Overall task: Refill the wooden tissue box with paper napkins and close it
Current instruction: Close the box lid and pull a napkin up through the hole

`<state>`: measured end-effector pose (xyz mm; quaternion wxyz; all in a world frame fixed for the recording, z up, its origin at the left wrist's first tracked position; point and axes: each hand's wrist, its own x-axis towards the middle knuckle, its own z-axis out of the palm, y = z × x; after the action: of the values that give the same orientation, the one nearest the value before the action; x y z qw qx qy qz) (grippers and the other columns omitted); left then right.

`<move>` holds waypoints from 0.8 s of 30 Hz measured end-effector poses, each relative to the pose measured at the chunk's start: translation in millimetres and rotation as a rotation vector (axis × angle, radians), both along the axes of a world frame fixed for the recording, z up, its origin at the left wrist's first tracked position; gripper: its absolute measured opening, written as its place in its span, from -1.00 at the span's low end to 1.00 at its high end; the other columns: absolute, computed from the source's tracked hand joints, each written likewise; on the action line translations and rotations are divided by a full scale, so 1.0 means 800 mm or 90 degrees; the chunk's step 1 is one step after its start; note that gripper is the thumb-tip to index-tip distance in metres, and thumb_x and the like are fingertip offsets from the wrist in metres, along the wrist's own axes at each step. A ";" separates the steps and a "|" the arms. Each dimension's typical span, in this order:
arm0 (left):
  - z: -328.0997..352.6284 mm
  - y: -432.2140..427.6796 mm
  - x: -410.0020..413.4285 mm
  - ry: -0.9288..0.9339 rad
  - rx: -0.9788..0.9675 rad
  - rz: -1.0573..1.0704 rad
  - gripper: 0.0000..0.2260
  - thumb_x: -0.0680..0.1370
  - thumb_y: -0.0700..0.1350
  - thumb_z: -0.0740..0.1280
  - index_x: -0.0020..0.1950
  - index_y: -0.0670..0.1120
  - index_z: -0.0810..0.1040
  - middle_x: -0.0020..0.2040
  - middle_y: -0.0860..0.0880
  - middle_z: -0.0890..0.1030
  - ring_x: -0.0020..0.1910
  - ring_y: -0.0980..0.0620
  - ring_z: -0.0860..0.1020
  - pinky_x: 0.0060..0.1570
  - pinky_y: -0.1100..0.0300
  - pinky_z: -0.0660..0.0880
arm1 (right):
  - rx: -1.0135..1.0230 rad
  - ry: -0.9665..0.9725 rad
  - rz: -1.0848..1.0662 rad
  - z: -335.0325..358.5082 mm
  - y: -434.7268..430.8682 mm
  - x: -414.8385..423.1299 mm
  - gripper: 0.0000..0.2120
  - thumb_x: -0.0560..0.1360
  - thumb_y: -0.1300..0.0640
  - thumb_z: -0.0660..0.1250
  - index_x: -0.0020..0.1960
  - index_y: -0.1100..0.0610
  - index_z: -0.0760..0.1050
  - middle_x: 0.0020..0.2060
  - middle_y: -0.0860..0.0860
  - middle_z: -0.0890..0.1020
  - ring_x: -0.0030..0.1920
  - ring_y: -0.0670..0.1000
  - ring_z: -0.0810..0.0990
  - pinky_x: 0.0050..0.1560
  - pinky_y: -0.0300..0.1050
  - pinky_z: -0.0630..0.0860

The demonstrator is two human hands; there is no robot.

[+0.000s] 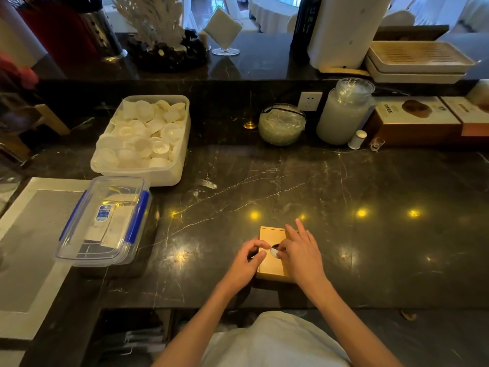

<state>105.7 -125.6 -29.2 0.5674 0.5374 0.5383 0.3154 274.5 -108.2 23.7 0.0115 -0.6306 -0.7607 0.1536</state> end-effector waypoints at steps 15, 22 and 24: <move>0.015 0.001 0.000 0.032 -0.027 -0.009 -0.85 0.63 -0.05 0.25 0.14 0.15 0.53 0.35 0.11 0.40 0.41 0.05 0.35 0.31 0.19 0.31 | -0.038 0.221 -0.023 -0.004 -0.017 0.047 -0.97 0.52 0.03 0.38 -0.08 -0.09 0.54 0.52 -0.09 0.28 0.57 -0.09 -0.10 0.46 -0.04 0.14; 0.043 0.015 0.019 0.236 0.053 -0.074 -0.74 0.63 -0.15 0.24 0.22 0.17 0.50 0.61 0.07 -0.01 0.58 0.03 -0.06 0.53 -0.11 0.06 | 0.019 0.265 0.008 -0.019 -0.024 0.057 -0.94 0.52 0.05 0.39 -0.07 -0.10 0.54 0.51 -0.09 0.29 0.56 -0.15 -0.06 0.42 -0.12 0.15; 0.052 0.021 0.024 0.295 0.088 -0.096 -0.80 0.63 -0.09 0.24 0.21 0.12 0.53 0.62 0.04 -0.08 0.59 -0.01 -0.16 0.51 -0.15 0.03 | 0.024 0.269 0.009 -0.023 -0.025 0.057 -0.93 0.52 0.06 0.39 -0.06 -0.11 0.54 0.51 -0.09 0.29 0.57 -0.15 -0.05 0.43 -0.13 0.16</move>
<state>125.3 -108.9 12.7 0.4126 0.6714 0.5897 0.1768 320.3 -128.5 5.6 0.1816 -0.5785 -0.7487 0.2681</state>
